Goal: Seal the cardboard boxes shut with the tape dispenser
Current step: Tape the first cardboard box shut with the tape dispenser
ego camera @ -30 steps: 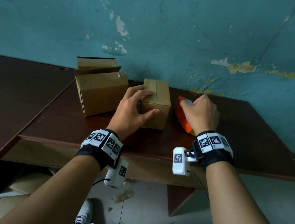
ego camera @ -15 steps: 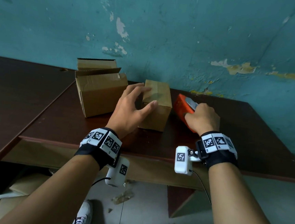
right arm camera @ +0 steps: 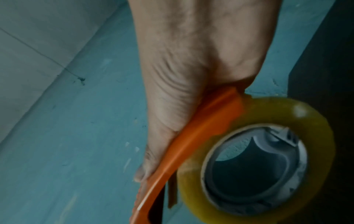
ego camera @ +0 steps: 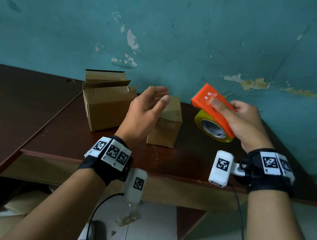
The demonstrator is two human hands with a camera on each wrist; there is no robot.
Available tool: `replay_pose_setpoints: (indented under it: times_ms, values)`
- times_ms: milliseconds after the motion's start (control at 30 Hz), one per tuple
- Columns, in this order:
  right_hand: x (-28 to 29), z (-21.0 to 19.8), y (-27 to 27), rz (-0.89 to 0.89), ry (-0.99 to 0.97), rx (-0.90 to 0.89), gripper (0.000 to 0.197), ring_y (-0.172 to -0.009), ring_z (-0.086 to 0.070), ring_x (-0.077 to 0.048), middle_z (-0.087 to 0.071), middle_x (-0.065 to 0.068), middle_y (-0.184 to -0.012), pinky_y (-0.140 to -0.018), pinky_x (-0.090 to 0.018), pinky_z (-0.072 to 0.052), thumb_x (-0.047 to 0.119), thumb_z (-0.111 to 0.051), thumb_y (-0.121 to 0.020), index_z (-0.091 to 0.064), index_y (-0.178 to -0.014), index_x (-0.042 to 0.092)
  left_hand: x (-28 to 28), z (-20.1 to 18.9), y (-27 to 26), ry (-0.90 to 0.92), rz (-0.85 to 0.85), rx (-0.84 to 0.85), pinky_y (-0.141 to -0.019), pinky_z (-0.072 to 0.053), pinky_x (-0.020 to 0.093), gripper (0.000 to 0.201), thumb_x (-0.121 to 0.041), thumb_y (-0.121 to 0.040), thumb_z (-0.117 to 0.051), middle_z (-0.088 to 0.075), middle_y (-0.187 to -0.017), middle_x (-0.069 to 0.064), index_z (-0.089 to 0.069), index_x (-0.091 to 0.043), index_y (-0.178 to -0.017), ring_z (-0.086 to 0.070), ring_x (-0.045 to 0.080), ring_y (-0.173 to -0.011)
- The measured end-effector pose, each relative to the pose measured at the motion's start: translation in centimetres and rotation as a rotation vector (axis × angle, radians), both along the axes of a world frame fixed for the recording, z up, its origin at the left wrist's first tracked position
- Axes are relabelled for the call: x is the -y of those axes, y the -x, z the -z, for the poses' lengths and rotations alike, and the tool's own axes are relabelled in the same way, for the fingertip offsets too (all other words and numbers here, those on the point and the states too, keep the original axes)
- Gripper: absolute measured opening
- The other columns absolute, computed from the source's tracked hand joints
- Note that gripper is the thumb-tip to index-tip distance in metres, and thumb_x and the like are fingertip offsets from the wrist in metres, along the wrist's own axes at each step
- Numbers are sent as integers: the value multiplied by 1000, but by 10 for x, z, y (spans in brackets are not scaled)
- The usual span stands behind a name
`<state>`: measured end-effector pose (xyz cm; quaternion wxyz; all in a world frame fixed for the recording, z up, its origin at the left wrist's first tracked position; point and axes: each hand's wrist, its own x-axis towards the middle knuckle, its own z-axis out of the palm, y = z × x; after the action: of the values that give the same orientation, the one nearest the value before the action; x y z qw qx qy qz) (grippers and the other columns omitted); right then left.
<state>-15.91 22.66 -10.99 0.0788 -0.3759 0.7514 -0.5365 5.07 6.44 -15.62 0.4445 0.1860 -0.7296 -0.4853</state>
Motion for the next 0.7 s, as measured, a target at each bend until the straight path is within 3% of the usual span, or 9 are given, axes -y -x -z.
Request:
replay_pose_setpoints:
  times_ms: [67, 133, 233, 367, 467, 533, 700]
  values:
    - [1, -3, -6, -53, -2, -45, 70, -82, -80, -18, -81, 0, -86, -76, -36, -64, 70, -84, -66, -72, -98, 9, -4, -4, 1, -95, 76, -70, -106, -57, 45, 42, -41, -107, -62, -71, -132, 4, -62, -15, -139, -70, 19, -123]
    - [2, -6, -12, -95, -18, -99, 67, -83, -80, -15, -82, 1, -89, -82, -42, -65, 66, -86, -66, -72, -99, 10, -10, -10, 2, -207, 161, -108, -104, -59, 39, 38, -27, -110, -57, -70, -132, 11, -59, -7, -141, -73, 22, -119]
    - [6, -10, -23, -154, -37, -156, 63, -79, -79, -13, -81, 2, -87, -76, -41, -65, 62, -87, -65, -71, -98, 11, -13, -14, 2, -307, 228, -107, -99, -59, 31, 39, -26, -112, -52, -73, -128, 11, -57, -5, -145, -73, 21, -118]
    - [11, -11, -31, -201, -27, -181, 66, -76, -78, -23, -80, 0, -83, -65, -55, -65, 64, -89, -60, -70, -94, 12, -11, -11, 0, -378, 283, -132, -98, -58, 40, 36, -25, -110, -56, -74, -117, 18, -64, -5, -138, -72, 30, -113]
    - [12, -12, -33, -218, -54, -207, 65, -77, -78, -17, -80, 3, -84, -66, -46, -66, 67, -88, -59, -69, -94, 15, -10, -10, -5, -379, 309, -125, -107, -55, 50, 39, -29, -101, -62, -75, -122, 19, -69, -5, -131, -69, 39, -120]
    - [12, -12, -33, -223, -56, -222, 68, -77, -78, -15, -80, 4, -84, -66, -41, -65, 68, -87, -57, -69, -94, 14, -9, -10, -7, -373, 329, -125, -109, -54, 53, 41, -31, -96, -64, -75, -122, 20, -71, -4, -126, -69, 39, -119]
    - [10, -12, -31, -230, -48, -229, 69, -76, -77, -13, -79, 4, -84, -64, -33, -59, 69, -88, -55, -68, -92, 14, -8, -6, -7, -367, 336, -137, -106, -57, 48, 29, -25, -100, -64, -71, -120, 29, -73, -1, -113, -70, 32, -107]
